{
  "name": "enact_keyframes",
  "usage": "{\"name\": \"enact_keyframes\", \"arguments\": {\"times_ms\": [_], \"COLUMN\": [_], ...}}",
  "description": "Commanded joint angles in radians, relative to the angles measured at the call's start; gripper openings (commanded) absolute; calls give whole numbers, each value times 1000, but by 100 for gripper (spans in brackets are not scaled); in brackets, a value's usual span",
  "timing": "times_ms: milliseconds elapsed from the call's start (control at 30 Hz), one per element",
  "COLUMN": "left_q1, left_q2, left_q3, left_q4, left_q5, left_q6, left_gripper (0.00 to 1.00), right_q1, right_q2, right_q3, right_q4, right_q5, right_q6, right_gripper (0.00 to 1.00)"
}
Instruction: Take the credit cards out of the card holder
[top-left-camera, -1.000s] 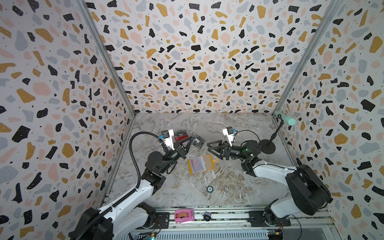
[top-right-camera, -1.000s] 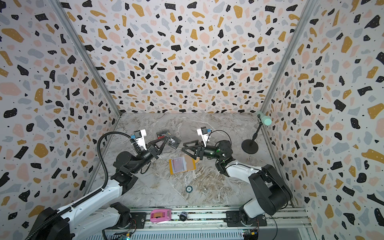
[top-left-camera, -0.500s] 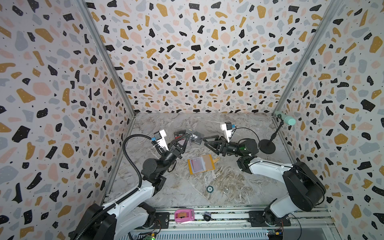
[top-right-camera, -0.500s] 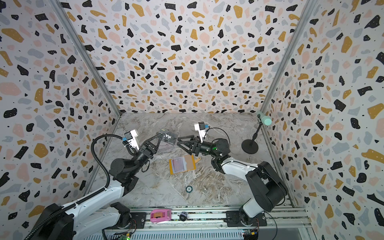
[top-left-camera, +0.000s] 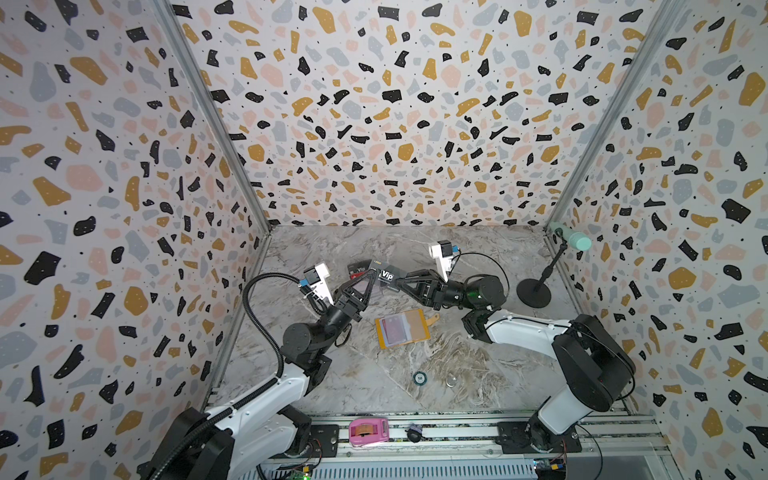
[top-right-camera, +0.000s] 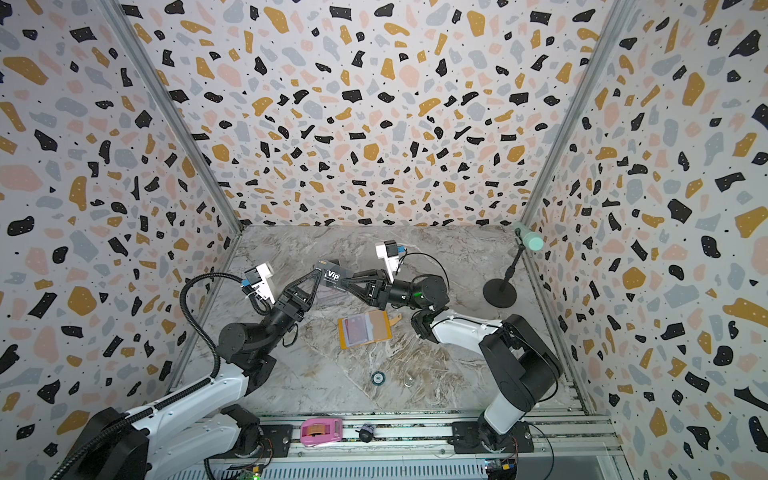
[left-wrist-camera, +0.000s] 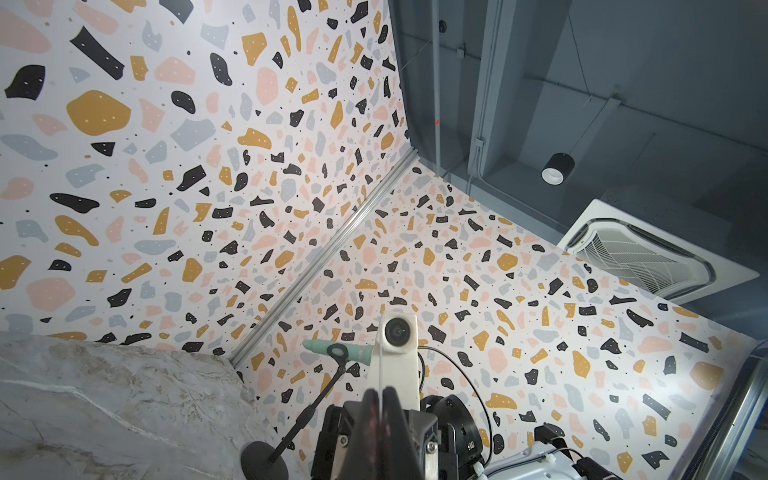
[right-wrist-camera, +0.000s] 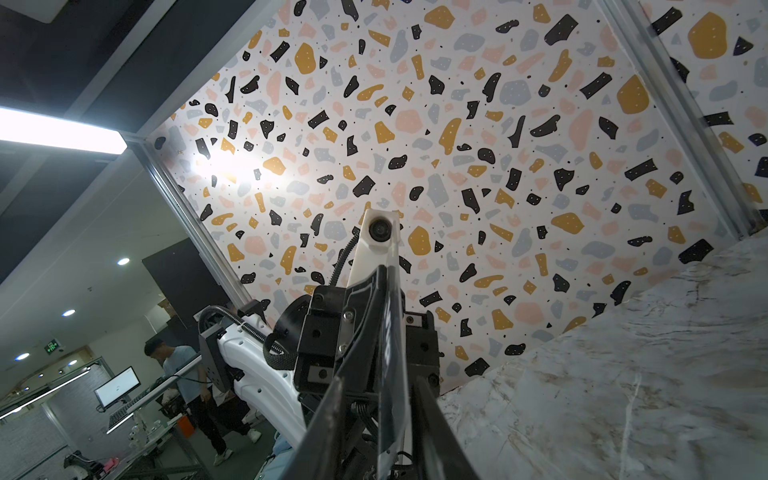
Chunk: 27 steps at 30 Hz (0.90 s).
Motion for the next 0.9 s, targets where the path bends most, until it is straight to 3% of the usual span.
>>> {"name": "enact_keyframes", "arguments": {"times_ms": [0, 733, 867], "left_q1": [5, 4, 3], "left_q2": [-24, -30, -49], "left_q3": [-10, -8, -3], "left_q4": [82, 4, -77], "left_q5": [-16, -11, -7], "left_q6": [12, 62, 86], "left_gripper": [0, 0, 3], "right_q1": [9, 12, 8], "right_q2": [2, 30, 29], "right_q3": [38, 49, 45], "right_q4": [63, 72, 73], "right_q5": [2, 5, -3], "right_q6": [21, 43, 44], "right_gripper": [24, 5, 0]}}
